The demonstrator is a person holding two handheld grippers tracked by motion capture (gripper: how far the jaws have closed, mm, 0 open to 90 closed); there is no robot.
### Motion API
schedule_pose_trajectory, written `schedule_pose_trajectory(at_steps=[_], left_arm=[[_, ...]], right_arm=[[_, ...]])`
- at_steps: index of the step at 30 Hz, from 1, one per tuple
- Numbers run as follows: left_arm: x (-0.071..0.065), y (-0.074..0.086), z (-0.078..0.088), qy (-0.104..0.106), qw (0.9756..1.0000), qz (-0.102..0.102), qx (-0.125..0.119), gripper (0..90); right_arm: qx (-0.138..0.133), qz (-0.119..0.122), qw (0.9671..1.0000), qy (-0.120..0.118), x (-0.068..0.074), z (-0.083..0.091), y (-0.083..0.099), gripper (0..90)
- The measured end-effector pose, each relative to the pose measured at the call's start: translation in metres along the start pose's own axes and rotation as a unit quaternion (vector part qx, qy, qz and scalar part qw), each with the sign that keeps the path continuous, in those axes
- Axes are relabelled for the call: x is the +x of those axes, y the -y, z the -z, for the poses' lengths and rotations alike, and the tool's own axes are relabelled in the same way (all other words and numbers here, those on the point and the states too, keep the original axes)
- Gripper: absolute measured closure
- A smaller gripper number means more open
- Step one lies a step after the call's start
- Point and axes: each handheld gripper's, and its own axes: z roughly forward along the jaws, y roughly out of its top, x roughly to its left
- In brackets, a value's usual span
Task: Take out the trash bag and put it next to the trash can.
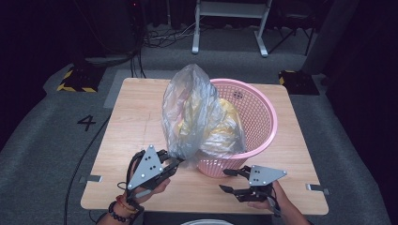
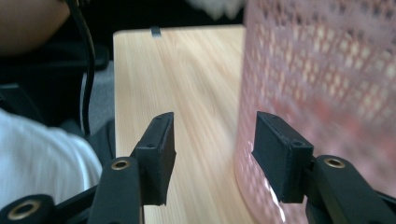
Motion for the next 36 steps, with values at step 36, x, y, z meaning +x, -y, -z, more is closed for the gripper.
schedule_pose_trajectory(at_steps=[36], left_arm=[[0.045, -0.002, 0.006, -0.094, 0.9899, 0.012, -0.105, 86.4]], right_arm=[[0.100, -0.128, 0.9732, 0.163, -0.083, 0.067, 0.087, 28.2]])
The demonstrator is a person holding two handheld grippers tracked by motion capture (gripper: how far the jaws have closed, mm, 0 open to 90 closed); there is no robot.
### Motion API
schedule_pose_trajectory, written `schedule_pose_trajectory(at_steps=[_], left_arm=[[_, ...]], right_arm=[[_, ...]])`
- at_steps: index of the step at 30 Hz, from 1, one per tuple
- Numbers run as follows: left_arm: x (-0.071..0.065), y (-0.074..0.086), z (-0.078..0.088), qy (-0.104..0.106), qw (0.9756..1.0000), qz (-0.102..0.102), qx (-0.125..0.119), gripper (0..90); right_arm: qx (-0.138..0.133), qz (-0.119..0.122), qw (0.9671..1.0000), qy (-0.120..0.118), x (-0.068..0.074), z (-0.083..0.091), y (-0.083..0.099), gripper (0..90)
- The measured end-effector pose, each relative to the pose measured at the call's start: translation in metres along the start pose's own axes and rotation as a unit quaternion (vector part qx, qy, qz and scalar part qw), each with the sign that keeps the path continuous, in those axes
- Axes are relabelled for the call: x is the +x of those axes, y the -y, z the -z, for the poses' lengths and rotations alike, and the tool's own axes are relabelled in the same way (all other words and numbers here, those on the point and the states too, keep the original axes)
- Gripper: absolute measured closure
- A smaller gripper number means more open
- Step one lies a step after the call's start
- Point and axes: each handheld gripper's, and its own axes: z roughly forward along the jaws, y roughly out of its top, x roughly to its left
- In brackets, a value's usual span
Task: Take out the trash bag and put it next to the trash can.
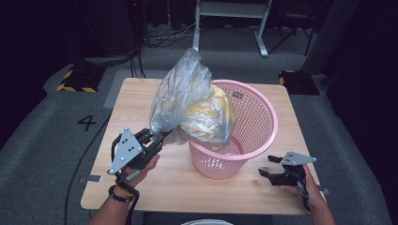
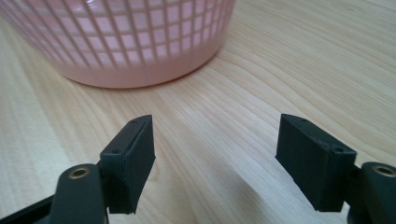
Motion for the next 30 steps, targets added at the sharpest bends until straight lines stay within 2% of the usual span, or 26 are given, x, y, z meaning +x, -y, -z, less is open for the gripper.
schedule_pose_trajectory(at_steps=[2, 7, 9, 20, 24, 26, 30], left_arm=[[0.002, 0.000, 0.001, -0.012, 0.9999, -0.004, -0.003, 86.4], [0.009, -0.002, 0.004, -0.037, 0.9992, 0.004, -0.011, 86.6], [0.013, -0.002, 0.005, -0.053, 0.9986, -0.002, -0.010, 86.6], [0.029, 0.003, 0.008, -0.107, 0.9941, -0.010, 0.007, 86.9], [0.033, 0.008, 0.006, -0.120, 0.9925, -0.013, 0.020, 86.9], [0.036, 0.011, 0.006, -0.122, 0.9922, -0.009, 0.027, 86.9], [0.041, 0.015, 0.005, -0.136, 0.9900, -0.006, 0.035, 87.0]], right_arm=[[0.001, -0.004, 1.0000, 0.001, -0.002, 0.000, 0.001, 28.2], [-0.001, -0.009, 0.9999, 0.008, -0.005, 0.001, 0.002, 27.4], [0.000, -0.012, 0.9999, 0.011, -0.006, 0.001, 0.002, 27.2], [0.006, -0.015, 0.9997, 0.018, -0.009, 0.001, 0.004, 26.7], [0.006, -0.014, 0.9997, 0.019, -0.009, 0.001, 0.004, 26.7], [0.007, -0.013, 0.9997, 0.019, -0.009, 0.001, 0.004, 26.7], [0.010, -0.012, 0.9997, 0.019, -0.009, 0.000, 0.005, 26.7]])
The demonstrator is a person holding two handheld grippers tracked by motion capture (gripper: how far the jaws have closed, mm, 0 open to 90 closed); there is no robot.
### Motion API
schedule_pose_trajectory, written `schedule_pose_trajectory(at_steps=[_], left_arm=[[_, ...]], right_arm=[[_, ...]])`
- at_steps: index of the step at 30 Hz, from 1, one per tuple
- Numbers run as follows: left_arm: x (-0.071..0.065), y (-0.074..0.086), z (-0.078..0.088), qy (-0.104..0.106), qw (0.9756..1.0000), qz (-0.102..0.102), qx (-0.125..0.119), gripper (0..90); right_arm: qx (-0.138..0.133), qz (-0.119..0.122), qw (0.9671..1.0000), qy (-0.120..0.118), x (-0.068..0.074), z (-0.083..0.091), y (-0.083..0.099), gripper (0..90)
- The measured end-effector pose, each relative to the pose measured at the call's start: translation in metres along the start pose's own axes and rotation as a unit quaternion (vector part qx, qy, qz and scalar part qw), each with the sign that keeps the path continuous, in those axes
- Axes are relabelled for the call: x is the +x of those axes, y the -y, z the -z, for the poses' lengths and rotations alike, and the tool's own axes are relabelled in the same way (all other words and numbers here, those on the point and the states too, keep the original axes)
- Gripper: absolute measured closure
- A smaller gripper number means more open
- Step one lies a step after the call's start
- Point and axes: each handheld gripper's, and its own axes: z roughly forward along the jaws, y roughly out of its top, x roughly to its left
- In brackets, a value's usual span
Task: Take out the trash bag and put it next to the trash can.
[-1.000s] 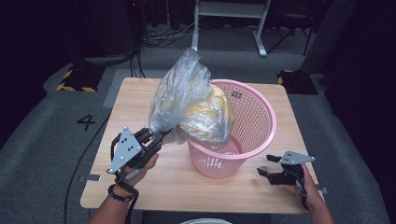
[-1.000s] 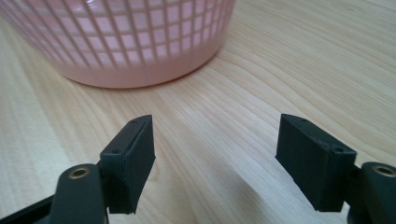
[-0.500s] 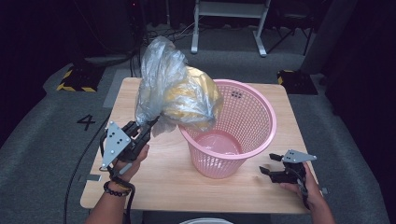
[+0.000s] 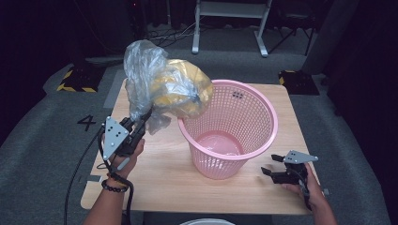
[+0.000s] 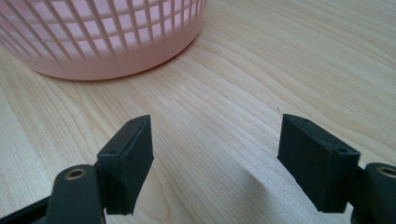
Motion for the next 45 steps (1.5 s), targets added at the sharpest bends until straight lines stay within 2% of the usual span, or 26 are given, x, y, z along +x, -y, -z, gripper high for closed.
schedule_pose_trajectory(at_steps=[5, 11, 12, 18, 21, 23, 26, 30, 33, 36, 41, 45], left_arm=[[0.007, 0.007, -0.002, -0.018, 0.9998, 0.001, 0.013, 87.1], [0.012, 0.012, -0.004, -0.025, 0.9993, 0.006, 0.028, 87.1], [0.013, 0.014, -0.004, -0.025, 0.9992, 0.007, 0.031, 87.1], [0.020, 0.022, -0.009, -0.033, 0.9979, 0.007, 0.055, 87.1], [0.025, 0.027, -0.012, -0.031, 0.9969, 0.014, 0.071, 87.1], [0.029, 0.029, -0.014, -0.036, 0.9959, 0.010, 0.083, 87.1], [0.034, 0.033, -0.018, -0.029, 0.9939, 0.022, 0.104, 87.1], [0.037, 0.040, -0.023, -0.019, 0.9906, 0.028, 0.133, 87.0], [0.039, 0.045, -0.025, -0.010, 0.9898, 0.042, 0.135, 87.0], [0.039, 0.049, -0.028, -0.003, 0.9887, 0.046, 0.143, 87.0], [0.038, 0.059, -0.036, 0.003, 0.9847, 0.048, 0.167, 87.0], [0.038, 0.067, -0.043, 0.018, 0.9802, 0.049, 0.191, 86.8]], right_arm=[[0.005, 0.003, 1.0000, 0.000, 0.001, -0.001, 0.000, 26.7], [0.015, 0.009, 0.9998, 0.003, 0.002, -0.003, 0.001, 26.7], [0.023, 0.014, 0.9996, 0.009, 0.003, -0.004, 0.002, 26.7], [0.037, 0.019, 0.9990, 0.014, 0.005, -0.008, 0.003, 26.7], [0.040, 0.020, 0.9989, 0.013, 0.005, -0.008, 0.004, 26.7], [0.042, 0.020, 0.9988, 0.012, 0.005, -0.009, 0.004, 26.7], [0.044, 0.018, 0.9988, 0.011, 0.005, -0.010, 0.004, 26.7], [0.044, 0.018, 0.9988, 0.010, 0.006, -0.010, 0.004, 26.7], [0.043, 0.017, 0.9989, 0.009, 0.005, -0.010, 0.004, 26.7], [0.043, 0.017, 0.9989, 0.009, 0.005, -0.010, 0.004, 26.8], [0.043, 0.017, 0.9989, 0.008, 0.005, -0.010, 0.004, 26.9], [0.042, 0.017, 0.9989, 0.008, 0.005, -0.010, 0.004, 26.9]])
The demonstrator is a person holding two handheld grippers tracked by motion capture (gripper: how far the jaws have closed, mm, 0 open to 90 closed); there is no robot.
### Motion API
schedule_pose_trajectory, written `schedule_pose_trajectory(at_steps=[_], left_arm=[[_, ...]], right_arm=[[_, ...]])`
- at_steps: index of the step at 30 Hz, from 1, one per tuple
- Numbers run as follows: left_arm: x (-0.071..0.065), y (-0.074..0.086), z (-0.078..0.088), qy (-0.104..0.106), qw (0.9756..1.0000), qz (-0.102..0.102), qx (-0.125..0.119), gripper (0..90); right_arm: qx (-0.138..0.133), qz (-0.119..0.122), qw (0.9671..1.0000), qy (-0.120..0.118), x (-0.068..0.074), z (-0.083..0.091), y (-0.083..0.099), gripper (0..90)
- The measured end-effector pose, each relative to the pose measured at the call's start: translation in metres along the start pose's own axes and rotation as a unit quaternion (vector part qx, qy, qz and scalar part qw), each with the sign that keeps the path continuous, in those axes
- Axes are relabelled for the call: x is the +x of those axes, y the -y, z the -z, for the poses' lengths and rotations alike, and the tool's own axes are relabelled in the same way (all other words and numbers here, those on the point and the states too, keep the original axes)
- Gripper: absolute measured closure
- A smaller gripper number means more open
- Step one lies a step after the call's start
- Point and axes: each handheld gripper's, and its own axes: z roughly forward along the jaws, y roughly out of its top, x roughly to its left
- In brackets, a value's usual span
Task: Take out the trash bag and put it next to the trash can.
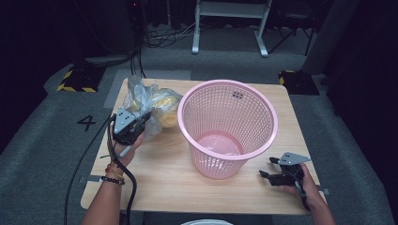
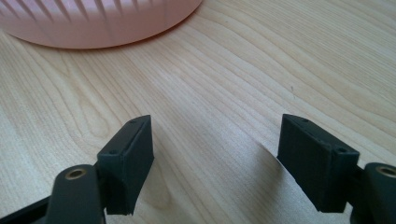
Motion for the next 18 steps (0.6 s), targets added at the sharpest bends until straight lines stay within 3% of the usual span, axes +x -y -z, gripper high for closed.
schedule_pose_trajectory(at_steps=[10, 13, 18], left_arm=[[0.000, 0.014, -0.020, 0.025, 0.9982, 0.007, 0.053, 86.1], [-0.005, 0.020, -0.026, 0.019, 0.9978, -0.013, 0.062, 86.0], [-0.009, 0.024, -0.033, 0.027, 0.9969, -0.016, 0.072, 85.5]], right_arm=[[-0.001, -0.003, 1.0000, -0.001, 0.000, 0.000, 0.000, 27.2], [-0.001, -0.002, 1.0000, -0.002, 0.000, 0.000, 0.001, 27.2], [-0.001, -0.003, 1.0000, -0.002, 0.000, 0.000, 0.001, 27.3]])
